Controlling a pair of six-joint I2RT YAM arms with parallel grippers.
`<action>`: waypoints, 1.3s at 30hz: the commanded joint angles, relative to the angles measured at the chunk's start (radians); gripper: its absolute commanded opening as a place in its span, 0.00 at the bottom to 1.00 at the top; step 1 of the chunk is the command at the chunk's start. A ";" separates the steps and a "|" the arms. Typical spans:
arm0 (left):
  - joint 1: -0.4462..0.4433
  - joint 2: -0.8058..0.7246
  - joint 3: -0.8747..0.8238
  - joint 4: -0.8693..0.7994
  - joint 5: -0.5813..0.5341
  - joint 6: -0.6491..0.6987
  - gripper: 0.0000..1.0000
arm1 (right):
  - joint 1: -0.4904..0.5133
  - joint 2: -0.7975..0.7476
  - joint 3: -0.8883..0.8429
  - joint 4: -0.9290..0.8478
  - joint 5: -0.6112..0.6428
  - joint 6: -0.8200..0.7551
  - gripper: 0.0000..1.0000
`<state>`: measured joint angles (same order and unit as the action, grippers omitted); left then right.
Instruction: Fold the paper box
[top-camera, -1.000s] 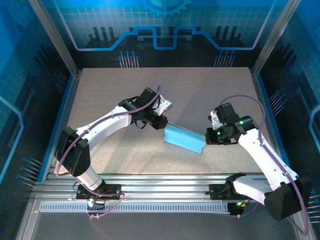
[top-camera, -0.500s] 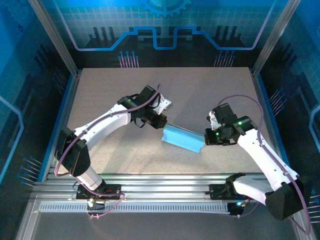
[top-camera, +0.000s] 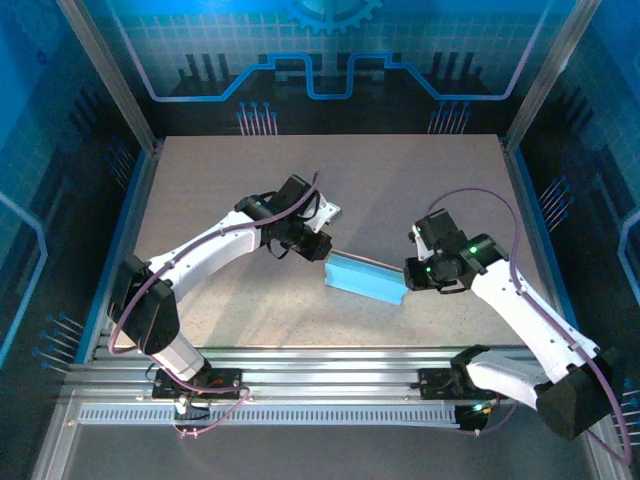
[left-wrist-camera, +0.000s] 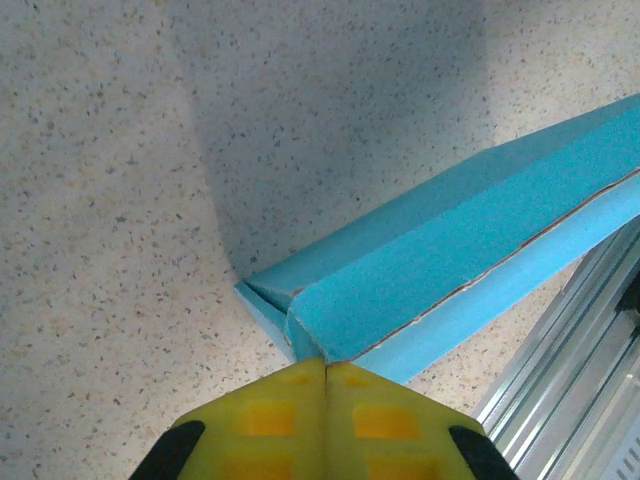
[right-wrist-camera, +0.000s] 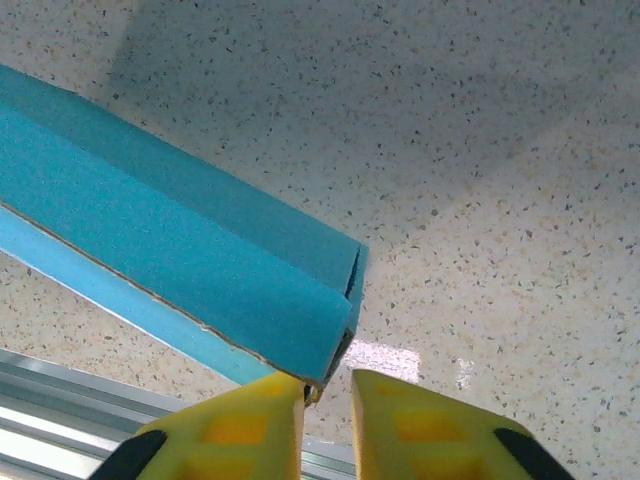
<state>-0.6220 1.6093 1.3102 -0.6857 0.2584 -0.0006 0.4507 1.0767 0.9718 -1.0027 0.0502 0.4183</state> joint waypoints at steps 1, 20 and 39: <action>-0.005 -0.030 -0.016 0.051 -0.002 -0.026 0.00 | 0.009 -0.022 0.020 -0.004 0.014 0.003 0.25; -0.013 -0.058 -0.009 0.022 0.012 -0.033 0.00 | -0.025 -0.004 0.050 0.012 0.026 -0.001 0.28; -0.023 -0.028 0.023 -0.038 0.017 -0.064 0.00 | -0.018 0.023 0.003 0.045 0.030 -0.007 0.11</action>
<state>-0.6353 1.5810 1.3064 -0.6907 0.2588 -0.0536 0.4313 1.0878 0.9905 -0.9695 0.0723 0.4175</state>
